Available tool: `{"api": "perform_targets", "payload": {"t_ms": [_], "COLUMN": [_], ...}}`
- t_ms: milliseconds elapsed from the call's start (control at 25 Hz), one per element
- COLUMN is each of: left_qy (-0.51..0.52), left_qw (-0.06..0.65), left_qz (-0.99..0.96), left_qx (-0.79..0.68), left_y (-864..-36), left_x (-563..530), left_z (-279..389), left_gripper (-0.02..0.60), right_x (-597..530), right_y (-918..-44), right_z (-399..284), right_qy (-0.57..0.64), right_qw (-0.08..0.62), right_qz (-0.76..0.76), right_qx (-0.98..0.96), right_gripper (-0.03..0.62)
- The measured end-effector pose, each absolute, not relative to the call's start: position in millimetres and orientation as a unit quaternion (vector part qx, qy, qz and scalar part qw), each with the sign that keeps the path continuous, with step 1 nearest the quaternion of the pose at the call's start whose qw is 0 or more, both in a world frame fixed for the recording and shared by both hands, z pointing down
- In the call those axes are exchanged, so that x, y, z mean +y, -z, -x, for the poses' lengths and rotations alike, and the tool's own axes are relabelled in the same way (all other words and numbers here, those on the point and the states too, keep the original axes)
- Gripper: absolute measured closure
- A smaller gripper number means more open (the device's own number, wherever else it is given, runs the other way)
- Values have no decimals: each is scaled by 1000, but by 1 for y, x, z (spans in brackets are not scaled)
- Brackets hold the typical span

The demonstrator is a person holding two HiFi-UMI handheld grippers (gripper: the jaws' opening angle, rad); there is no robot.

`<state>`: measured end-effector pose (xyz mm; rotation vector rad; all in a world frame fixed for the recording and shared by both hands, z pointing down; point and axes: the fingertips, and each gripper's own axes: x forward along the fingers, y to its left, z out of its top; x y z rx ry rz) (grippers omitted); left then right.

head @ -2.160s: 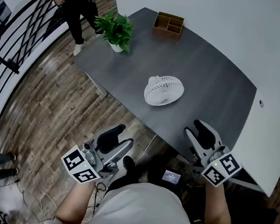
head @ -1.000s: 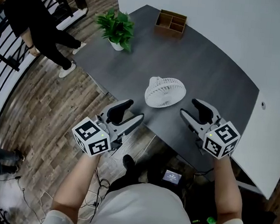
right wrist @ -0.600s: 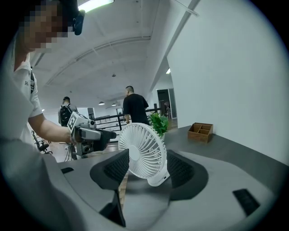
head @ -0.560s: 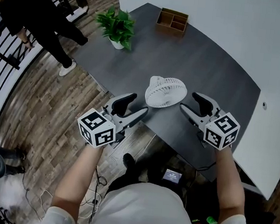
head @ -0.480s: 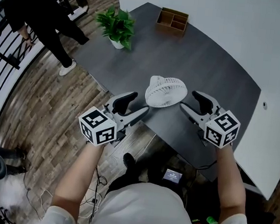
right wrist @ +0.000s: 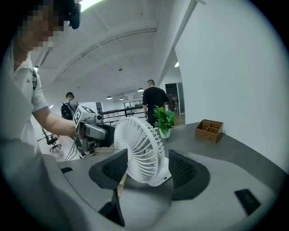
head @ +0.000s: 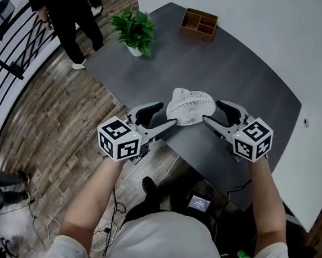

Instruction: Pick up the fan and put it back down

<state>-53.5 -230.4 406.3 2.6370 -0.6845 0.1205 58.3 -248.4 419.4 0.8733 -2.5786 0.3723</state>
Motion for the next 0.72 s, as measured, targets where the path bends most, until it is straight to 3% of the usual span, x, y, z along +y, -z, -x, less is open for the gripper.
{"api": "perform_targets", "payload": {"t_ms": [720], "left_qy": [-50], "left_qw": [232], "left_qz": [-944], "left_qx": [-228], "left_y": [-418], "left_x": [-242], "left_z": [34], "left_gripper": [296], "right_x": [-259], "right_y": [-436], "right_z": [-36], "right_qy": [-178], "right_qw": [181], "right_qz": [-229], "right_qx": [-940], "right_gripper": [329]}}
